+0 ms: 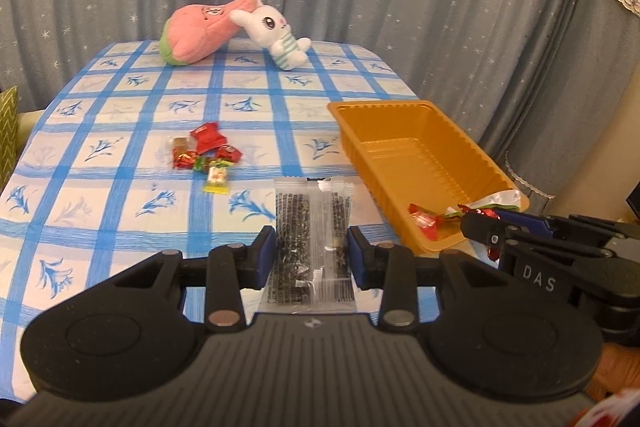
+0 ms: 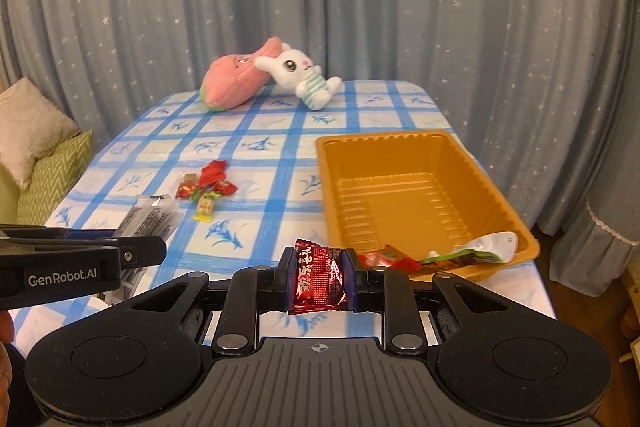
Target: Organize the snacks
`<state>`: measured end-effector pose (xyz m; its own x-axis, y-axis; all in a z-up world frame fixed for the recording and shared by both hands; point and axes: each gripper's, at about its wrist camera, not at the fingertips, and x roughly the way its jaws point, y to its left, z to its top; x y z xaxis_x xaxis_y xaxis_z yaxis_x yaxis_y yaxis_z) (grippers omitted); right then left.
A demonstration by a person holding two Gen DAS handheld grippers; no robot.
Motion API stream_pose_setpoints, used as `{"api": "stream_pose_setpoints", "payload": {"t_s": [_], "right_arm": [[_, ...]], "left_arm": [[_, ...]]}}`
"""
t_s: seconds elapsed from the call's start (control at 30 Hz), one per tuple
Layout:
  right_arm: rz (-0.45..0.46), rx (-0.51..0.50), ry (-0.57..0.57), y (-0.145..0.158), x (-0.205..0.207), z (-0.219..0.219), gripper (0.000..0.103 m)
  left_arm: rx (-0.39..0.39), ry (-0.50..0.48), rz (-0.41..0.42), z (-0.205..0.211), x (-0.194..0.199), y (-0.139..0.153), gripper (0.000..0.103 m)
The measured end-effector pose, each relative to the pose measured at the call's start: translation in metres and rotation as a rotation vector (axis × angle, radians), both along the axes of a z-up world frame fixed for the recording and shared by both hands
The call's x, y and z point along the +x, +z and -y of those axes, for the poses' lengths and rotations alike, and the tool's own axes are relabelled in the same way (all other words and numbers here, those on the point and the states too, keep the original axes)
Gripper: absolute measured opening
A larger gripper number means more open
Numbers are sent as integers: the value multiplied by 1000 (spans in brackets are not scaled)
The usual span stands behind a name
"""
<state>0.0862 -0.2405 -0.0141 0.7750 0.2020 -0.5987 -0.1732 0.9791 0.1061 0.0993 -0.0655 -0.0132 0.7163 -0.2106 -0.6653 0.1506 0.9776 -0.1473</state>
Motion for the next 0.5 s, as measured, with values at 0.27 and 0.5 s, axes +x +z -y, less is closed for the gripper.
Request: {"api": "stream_pose_setpoints", "payload": {"t_s": [0.27,0.5], "right_arm": [[-2,4,-61,2,6,31,24],[-7,12,-108,0,14,59,24]], "left_arm": [[-6,-45,-5,26,8,0,35],[-4,-84,-10,52,19,-2,35]]}}
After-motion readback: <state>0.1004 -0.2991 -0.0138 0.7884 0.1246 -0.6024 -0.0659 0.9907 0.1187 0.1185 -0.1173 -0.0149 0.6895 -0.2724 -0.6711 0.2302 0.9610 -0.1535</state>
